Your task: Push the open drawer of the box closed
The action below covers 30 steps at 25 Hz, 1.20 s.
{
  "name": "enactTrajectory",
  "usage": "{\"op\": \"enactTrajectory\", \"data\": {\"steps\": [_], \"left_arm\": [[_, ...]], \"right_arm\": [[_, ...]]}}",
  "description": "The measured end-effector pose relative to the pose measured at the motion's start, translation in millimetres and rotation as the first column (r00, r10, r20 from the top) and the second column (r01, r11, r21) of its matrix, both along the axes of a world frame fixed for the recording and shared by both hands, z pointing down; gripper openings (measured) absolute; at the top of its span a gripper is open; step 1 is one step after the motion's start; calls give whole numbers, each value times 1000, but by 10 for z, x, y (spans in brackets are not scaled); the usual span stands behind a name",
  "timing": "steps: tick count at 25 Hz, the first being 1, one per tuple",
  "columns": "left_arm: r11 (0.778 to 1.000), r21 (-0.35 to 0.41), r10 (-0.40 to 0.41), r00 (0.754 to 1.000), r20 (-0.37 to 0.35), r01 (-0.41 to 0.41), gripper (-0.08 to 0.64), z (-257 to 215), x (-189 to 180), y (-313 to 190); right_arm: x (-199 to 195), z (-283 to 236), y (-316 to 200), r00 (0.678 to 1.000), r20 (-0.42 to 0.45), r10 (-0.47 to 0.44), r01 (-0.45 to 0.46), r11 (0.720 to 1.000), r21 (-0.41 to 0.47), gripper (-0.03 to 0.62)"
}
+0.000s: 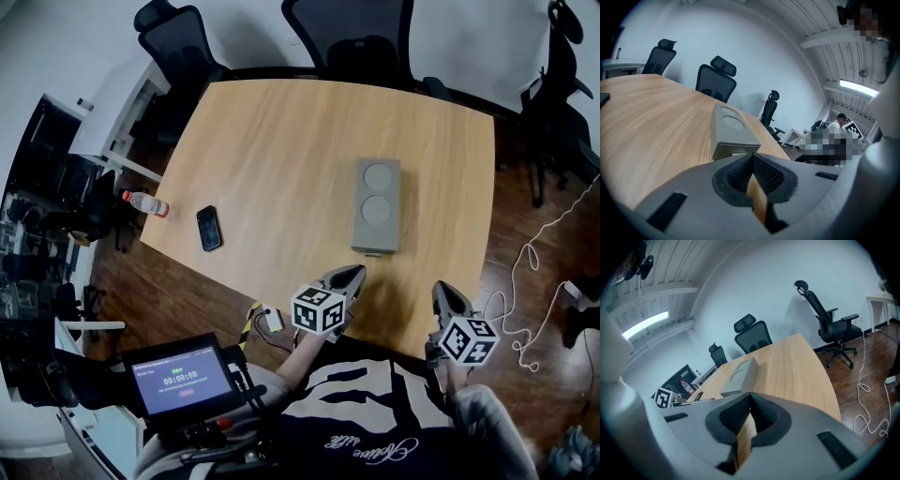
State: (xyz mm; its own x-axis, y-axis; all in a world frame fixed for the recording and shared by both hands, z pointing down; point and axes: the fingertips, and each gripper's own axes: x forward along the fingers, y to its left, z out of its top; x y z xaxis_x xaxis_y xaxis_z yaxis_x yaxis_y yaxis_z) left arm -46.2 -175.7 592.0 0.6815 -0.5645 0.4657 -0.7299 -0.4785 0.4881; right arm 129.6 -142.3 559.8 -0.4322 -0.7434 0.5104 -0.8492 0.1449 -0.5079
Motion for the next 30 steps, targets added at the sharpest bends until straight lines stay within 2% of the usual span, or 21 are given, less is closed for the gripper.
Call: {"op": "enactTrajectory", "data": {"steps": [5,8,11,16,21,25,30], "left_arm": [[997,11,-79,997,8,78,2,-53,-131,284],[995,10,-95,994,50,95,2,-40,-239,496],[994,47,-101,991,82,98,2,-181,-225,857],[987,92,-136,989,57,131,2,-285,-298,950],[981,122,-158,987,27,153,2,-299,-390,1035],[978,130,-166,986,12,163,2,-355,-492,1346],[975,138,-184,982,38,177,2,-356,-802,1772]], "right_arm": [[-182,88,76,994,6,-112,112,994,1,-3],[-318,163,102,985,13,-173,173,985,-3,-3],[-336,114,348,977,29,-210,211,978,-1,-3],[-519,230,404,962,33,-273,273,962,-13,-3],[-694,259,372,952,24,-304,304,953,2,-3],[-821,172,523,949,13,-316,316,948,21,-3],[-1115,105,880,944,2,-331,331,943,27,-3]]}}
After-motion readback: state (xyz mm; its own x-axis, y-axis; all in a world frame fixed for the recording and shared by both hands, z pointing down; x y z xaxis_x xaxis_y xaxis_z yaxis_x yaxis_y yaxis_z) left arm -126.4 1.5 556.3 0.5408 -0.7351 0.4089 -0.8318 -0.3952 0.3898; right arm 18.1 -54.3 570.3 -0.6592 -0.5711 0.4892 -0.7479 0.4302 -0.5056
